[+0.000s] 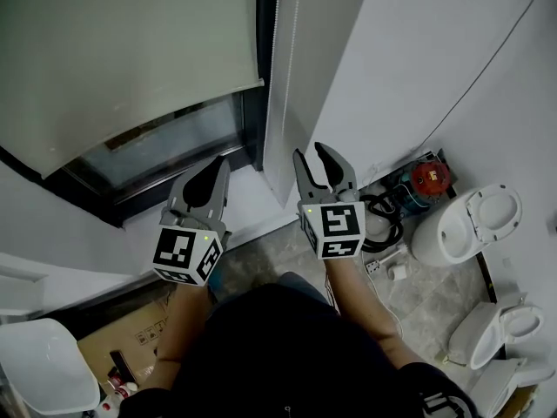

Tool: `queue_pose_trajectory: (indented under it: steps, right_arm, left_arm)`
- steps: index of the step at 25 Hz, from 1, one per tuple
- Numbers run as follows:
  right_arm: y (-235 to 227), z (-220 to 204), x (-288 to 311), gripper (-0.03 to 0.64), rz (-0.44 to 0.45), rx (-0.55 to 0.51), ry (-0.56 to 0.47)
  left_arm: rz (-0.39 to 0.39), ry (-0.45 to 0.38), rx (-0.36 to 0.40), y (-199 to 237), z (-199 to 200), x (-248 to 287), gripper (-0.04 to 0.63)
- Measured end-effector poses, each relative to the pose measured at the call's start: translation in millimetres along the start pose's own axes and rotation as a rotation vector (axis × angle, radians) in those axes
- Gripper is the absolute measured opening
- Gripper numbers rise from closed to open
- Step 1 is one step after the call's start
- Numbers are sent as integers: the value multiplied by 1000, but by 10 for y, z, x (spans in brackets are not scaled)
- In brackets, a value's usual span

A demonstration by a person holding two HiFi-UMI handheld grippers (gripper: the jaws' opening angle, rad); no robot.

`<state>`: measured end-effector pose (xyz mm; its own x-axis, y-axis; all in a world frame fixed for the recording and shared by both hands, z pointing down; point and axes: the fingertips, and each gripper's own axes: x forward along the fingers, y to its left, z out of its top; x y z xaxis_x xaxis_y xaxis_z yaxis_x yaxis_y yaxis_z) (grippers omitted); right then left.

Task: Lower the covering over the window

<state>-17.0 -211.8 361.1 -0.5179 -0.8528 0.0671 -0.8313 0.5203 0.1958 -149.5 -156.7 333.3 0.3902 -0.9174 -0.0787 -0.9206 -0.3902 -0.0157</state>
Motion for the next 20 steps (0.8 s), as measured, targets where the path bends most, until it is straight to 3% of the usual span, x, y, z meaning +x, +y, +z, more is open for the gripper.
queue_pose_trajectory:
  steps: [2, 3, 6, 13, 20]
  right_arm:
    - [-109, 464, -159, 97, -61, -42, -126]
    - [-138, 668, -236, 18, -79, -63, -172]
    - [-201, 1028, -367, 12, -91, -74, -216]
    - [-462, 1230, -506, 12, -128, -26, -253]
    - [-516, 1231, -542, 12, -132, -40, -243]
  left_arm:
    - [26, -33, 35, -14, 253, 1, 11]
    - [37, -51, 45, -24, 371, 0, 11]
    - [71, -96, 58, -49, 657, -8, 11]
    - [110, -106, 62, -10, 857, 30, 11]
    - [88, -89, 73, -90, 834, 97, 11]
